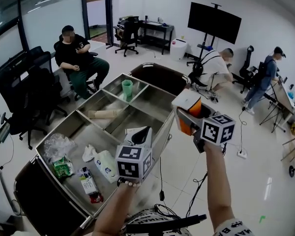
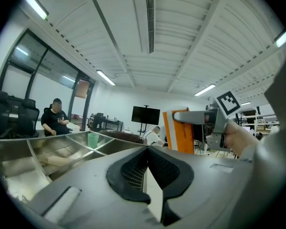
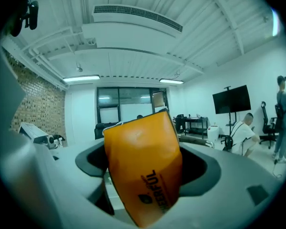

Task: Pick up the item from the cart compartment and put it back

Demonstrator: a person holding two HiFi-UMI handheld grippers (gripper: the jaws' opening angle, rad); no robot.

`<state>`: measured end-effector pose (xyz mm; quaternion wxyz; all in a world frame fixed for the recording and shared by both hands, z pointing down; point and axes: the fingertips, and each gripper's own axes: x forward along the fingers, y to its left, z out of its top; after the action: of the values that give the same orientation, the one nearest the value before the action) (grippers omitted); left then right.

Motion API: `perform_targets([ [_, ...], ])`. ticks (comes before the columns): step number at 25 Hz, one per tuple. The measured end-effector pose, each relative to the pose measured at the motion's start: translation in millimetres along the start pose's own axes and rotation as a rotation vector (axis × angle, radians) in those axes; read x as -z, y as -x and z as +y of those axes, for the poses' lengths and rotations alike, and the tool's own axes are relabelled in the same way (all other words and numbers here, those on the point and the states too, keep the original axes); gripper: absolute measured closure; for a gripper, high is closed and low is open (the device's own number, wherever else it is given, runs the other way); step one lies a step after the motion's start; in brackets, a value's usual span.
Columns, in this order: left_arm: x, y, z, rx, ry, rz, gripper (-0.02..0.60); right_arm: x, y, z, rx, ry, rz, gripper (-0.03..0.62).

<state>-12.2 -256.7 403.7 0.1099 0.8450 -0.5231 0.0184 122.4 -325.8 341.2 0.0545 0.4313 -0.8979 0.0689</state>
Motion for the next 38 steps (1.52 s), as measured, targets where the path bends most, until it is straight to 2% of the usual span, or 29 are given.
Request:
perform_targets([
  [6,-13,-9,25,-0.047,0.033,-0.008,0.580,-45,-62,-17,-0.062,-0.001,0.072,0.166],
  [11,-13,-15,38,-0.072,0.069,0.026,0.580,-47,-122,-24,-0.114,-0.018,0.248,0.166],
  [14,-12,-17,43,-0.081,0.083,0.044,0.580,-36,-157,-28,-0.135,0.024,0.367,0.166],
  [18,-2,-14,48,-0.094,0.086,0.066,0.580,-10,-196,-31,-0.196,0.191,0.530,0.166],
  [21,6,-13,53,-0.113,0.097,0.078,0.580,19,-216,-35,-0.273,0.330,0.639,0.166],
  [23,11,-15,54,-0.123,0.098,0.090,0.580,43,-224,-37,-0.350,0.441,0.695,0.166],
  [27,21,-20,55,-0.149,0.083,0.109,0.580,93,-229,-27,-0.565,0.719,0.773,0.162],
  [30,27,-23,55,-0.166,0.075,0.119,0.580,125,-229,-27,-0.664,0.908,0.844,0.160],
  [36,29,-29,56,-0.190,0.078,0.120,0.580,163,-232,-24,-0.787,0.998,0.945,0.158],
  [38,30,-28,58,-0.201,0.090,0.125,0.580,172,-232,-26,-0.812,1.067,0.981,0.157],
])
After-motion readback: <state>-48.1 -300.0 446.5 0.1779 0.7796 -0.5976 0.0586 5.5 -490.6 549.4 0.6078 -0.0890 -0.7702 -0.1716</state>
